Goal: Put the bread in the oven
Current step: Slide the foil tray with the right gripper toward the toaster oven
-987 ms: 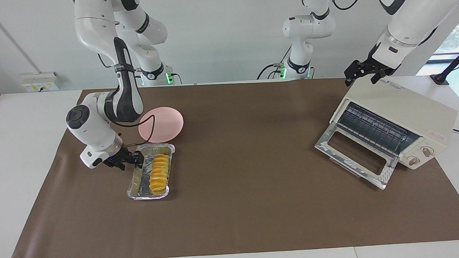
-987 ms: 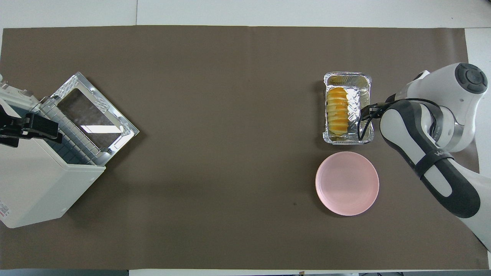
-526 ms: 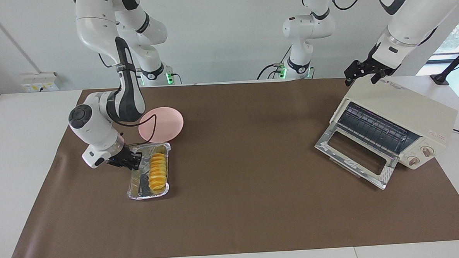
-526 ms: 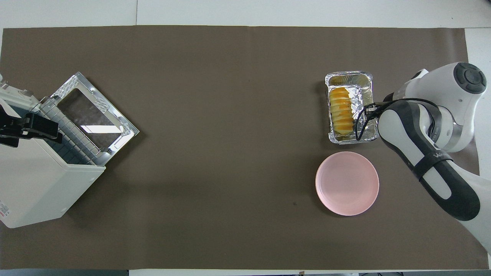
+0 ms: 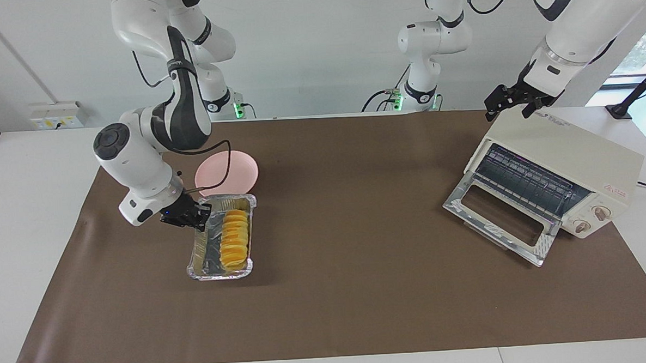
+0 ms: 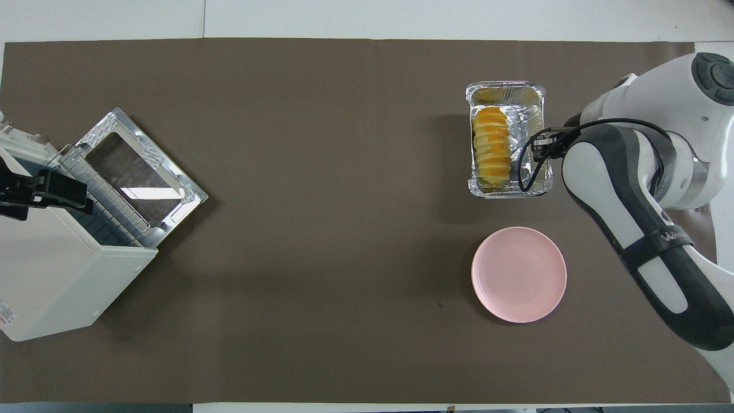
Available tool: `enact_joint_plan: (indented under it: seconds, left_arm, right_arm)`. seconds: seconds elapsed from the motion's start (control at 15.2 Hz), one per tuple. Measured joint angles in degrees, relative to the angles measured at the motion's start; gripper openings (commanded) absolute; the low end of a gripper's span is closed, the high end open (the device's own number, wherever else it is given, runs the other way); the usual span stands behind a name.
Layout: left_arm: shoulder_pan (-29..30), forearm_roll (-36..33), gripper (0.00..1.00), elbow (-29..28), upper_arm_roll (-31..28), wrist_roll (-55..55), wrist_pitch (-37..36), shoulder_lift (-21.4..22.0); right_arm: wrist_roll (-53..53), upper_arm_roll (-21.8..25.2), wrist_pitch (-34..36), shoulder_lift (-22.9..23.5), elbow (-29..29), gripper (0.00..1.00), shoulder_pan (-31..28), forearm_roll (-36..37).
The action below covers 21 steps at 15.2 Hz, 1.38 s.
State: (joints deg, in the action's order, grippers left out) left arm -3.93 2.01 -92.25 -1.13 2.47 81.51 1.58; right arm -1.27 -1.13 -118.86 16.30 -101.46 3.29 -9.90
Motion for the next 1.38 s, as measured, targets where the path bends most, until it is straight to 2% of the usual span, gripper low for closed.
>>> enact_joint_plan:
  seconds: [0.13,0.33,0.53,0.86,1.12,1.25,1.32,1.38]
  left_arm:
    - [0.0,0.0,1.0,0.0,0.0,0.0,0.0,0.0]
    - [0.0,0.0,1.0,0.0,0.0,0.0,0.0,0.0]
    - [0.0,0.0,1.0,0.0,0.0,0.0,0.0,0.0]
    - [0.0,0.0,1.0,0.0,0.0,0.0,0.0,0.0]
    - [0.0,0.0,1.0,0.0,0.0,0.0,0.0,0.0]
    - [0.0,0.0,1.0,0.0,0.0,0.0,0.0,0.0]
    - [0.0,0.0,1.0,0.0,0.0,0.0,0.0,0.0]
    - [0.0,0.0,1.0,0.0,0.0,0.0,0.0,0.0]
  right_arm:
    - [-4.5,-0.1,0.1,0.0,1.6,0.0,4.0,-0.2]
    - [-14.2,-0.3,-1.2,0.1,2.8,0.0,13.3,-0.2]
    - [-21.6,-0.3,-2.9,2.1,4.4,0.0,20.6,-0.2]
    - [-22.3,0.0,-10.4,9.1,5.7,0.0,22.0,-0.2]
    - [-22.6,0.0,-13.2,12.1,5.4,0.0,23.5,-0.2]
    - [-23.0,0.0,-13.6,12.4,5.1,0.54,24.3,-0.2]
    - [-23.1,0.0,-13.6,12.3,5.1,0.84,24.4,-0.2]
    - [-23.1,0.0,-13.6,12.3,5.1,1.0,24.4,-0.2]
